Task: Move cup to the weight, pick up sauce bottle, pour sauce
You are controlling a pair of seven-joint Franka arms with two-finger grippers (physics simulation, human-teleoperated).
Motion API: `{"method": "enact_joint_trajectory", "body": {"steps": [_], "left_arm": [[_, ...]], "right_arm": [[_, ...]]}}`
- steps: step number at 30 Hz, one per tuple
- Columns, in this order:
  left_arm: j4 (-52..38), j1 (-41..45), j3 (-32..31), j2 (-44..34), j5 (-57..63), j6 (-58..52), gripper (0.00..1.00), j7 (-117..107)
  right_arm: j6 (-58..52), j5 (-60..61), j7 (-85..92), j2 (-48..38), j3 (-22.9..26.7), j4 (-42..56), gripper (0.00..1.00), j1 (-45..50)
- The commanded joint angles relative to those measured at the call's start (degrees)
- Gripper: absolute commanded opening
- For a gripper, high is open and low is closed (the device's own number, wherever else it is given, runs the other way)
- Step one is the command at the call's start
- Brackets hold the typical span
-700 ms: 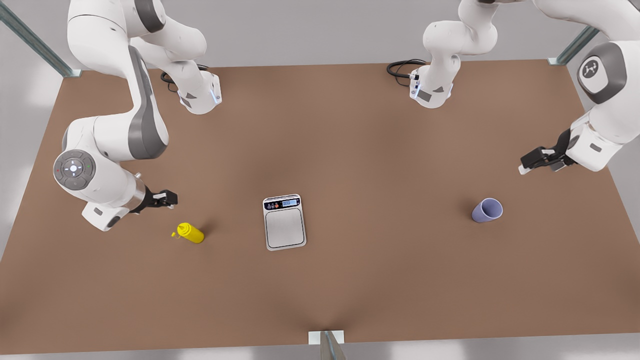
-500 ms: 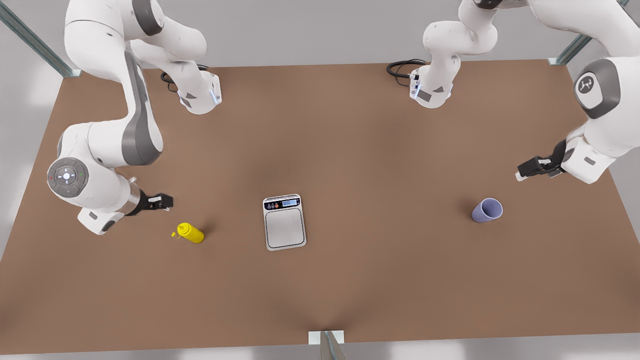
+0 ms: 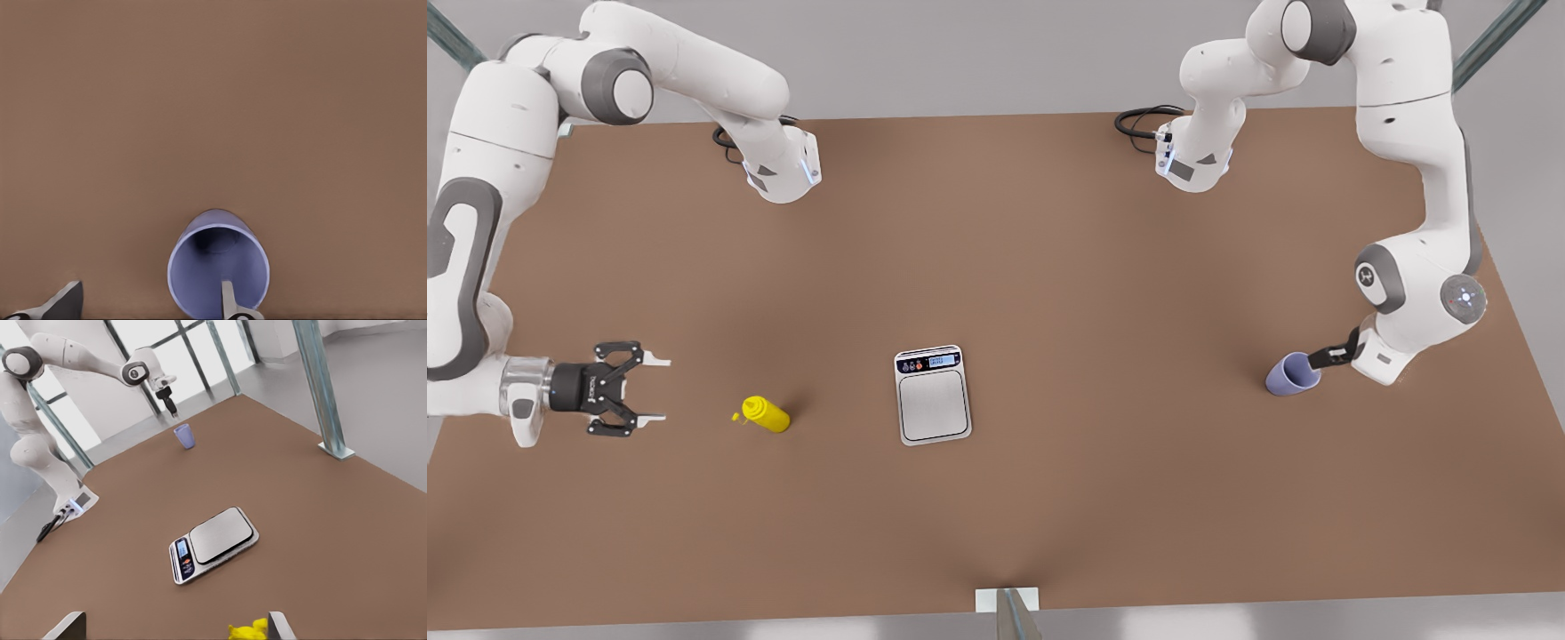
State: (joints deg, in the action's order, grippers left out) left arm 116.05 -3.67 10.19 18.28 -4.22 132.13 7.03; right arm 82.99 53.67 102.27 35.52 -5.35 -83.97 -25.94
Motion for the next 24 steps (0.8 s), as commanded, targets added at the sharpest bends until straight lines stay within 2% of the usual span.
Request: {"method": "enact_joint_trajectory", "body": {"steps": [1, 4, 11, 17, 19, 20, 24], "left_arm": [[0.05, 0.07, 0.0, 0.09, 0.0, 0.06, 1.0, 0.0], [0.14, -0.02, -0.09, 2.02, 0.0, 0.49, 1.0, 0.0], [-0.12, -0.02, -0.09, 5.98, 0.09, 3.48, 1.0, 0.17], [-0.47, -0.02, -0.09, 8.27, 0.35, 3.48, 0.99, 0.26], [-0.65, -0.02, -0.09, 8.35, 0.27, 3.48, 0.53, 0.35], [-0.91, -0.02, -0.09, 8.35, 0.27, 3.48, 0.42, 0.35], [-0.91, -0.02, -0.17, 8.35, 0.27, 3.4, 0.21, 0.17]], "right_arm": [[0.15, 0.12, 1.96, 1.04, -0.01, -0.05, 1.0, 0.01], [1.03, 1.97, 15.33, 9.04, -0.01, -0.05, 1.0, -0.25], [3.84, 2.49, 27.9, 18.0, -0.01, 0.04, 1.0, -0.07], [5.69, 2.84, 30.01, 19.94, -0.01, -0.05, 1.0, 0.1], [7.8, 4.43, 29.92, 20.2, -0.01, -0.05, 1.0, 0.54], [7.8, 4.51, 29.92, 20.2, -0.01, -0.05, 1.0, 0.98], [7.45, 3.99, 32.03, 20.12, -0.01, -1.28, 1.0, 2.39]]}}
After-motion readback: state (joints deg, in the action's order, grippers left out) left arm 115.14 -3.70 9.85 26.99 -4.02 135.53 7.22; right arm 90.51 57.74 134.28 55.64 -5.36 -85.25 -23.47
